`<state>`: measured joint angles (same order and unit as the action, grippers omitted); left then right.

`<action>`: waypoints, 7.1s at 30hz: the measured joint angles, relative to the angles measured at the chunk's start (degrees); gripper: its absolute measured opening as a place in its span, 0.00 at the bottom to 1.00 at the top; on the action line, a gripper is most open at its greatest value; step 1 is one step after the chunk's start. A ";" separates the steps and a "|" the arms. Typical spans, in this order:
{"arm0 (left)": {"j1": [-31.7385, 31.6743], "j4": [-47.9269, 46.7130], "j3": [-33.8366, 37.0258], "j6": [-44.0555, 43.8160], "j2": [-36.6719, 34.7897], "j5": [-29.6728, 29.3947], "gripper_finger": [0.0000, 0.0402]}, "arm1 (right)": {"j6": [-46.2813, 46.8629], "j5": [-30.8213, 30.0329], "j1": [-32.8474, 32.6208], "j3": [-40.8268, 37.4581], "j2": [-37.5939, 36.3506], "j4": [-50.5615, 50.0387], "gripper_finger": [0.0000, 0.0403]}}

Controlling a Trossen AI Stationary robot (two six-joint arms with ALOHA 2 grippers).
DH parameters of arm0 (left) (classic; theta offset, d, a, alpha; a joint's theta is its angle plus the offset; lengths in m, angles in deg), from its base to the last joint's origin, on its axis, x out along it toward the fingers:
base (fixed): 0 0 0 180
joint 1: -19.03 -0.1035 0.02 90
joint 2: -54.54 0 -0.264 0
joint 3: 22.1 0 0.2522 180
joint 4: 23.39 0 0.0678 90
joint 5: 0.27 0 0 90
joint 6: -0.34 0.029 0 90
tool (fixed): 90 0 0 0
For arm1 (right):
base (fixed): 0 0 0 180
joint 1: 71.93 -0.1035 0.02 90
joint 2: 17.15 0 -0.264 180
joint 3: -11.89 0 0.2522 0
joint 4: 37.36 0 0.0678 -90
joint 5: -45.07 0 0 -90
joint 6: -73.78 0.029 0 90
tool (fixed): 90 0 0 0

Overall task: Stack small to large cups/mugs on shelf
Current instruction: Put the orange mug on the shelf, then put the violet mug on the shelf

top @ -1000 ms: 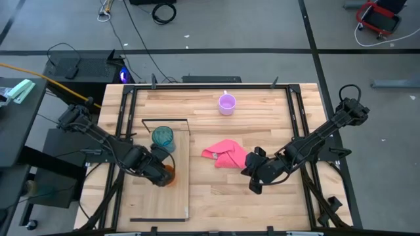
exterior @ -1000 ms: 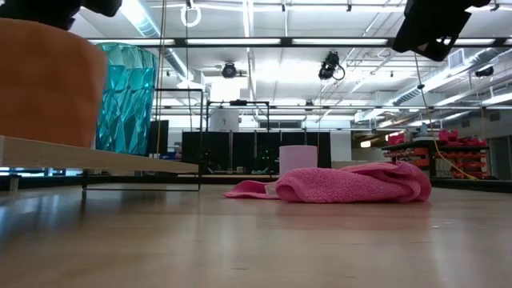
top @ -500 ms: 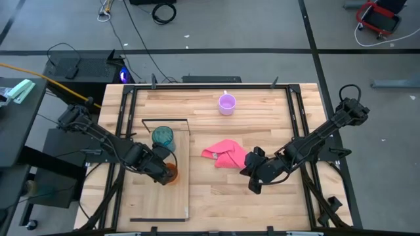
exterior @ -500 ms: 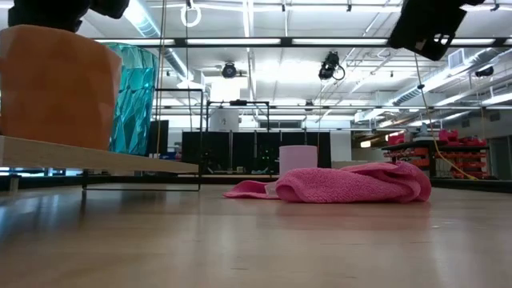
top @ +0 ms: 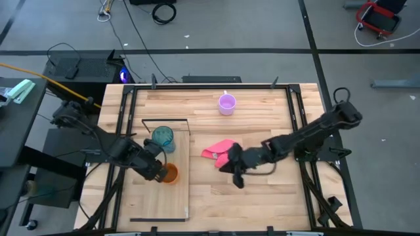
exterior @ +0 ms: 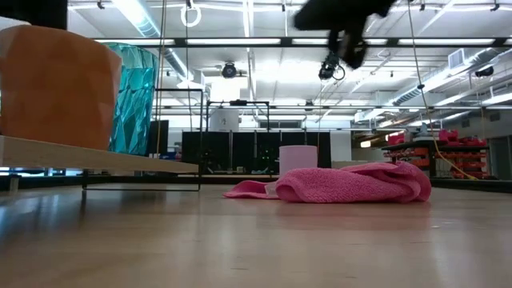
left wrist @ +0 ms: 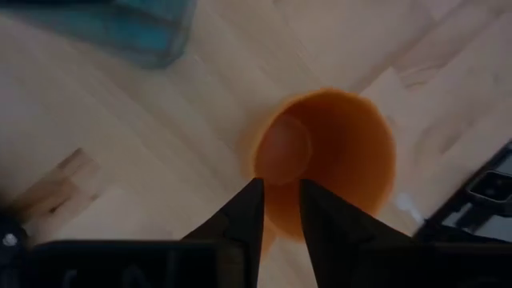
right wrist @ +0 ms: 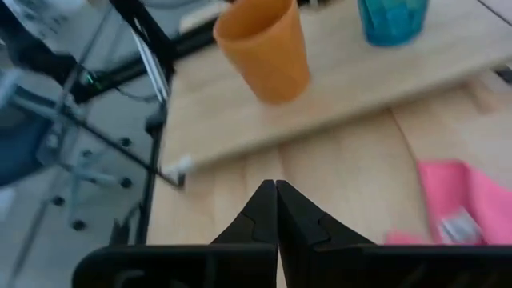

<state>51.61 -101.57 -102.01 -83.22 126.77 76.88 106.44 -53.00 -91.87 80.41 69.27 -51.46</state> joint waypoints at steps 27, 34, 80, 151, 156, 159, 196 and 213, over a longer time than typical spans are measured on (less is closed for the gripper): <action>16.65 -3.64 0.00 -25.75 4.31 1.96 0.20 | 0.11 15.84 13.36 23.46 29.25 11.65 0.00; 15.76 -3.61 0.04 -26.80 6.54 -2.53 0.18 | 0.52 15.62 13.86 23.56 29.32 11.90 0.00; 6.68 -3.67 0.04 -17.37 7.69 -4.10 0.12 | 3.18 14.96 9.96 24.02 31.75 19.86 0.00; 11.16 -6.07 0.00 -10.17 0.73 -34.01 0.09 | 2.58 6.21 10.48 34.49 13.75 -24.40 0.03; 11.16 -5.60 0.01 -7.07 -1.12 -40.03 0.08 | 6.19 -0.44 13.76 34.53 7.74 -33.14 0.04; 10.99 -4.93 0.02 -4.50 -2.68 -42.46 0.06 | 6.31 -1.34 16.96 34.53 5.61 -37.17 0.05; 7.05 -3.07 0.02 18.70 -23.41 -57.51 0.10 | -6.76 10.43 56.08 34.49 20.47 -51.82 0.16; 7.05 -9.00 0.02 18.73 -29.01 -54.39 0.12 | -4.13 15.14 52.74 34.53 20.47 -50.22 0.16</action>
<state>58.66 -110.57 -101.99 -64.49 97.76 22.49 102.31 -37.86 -39.13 114.95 89.74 -101.68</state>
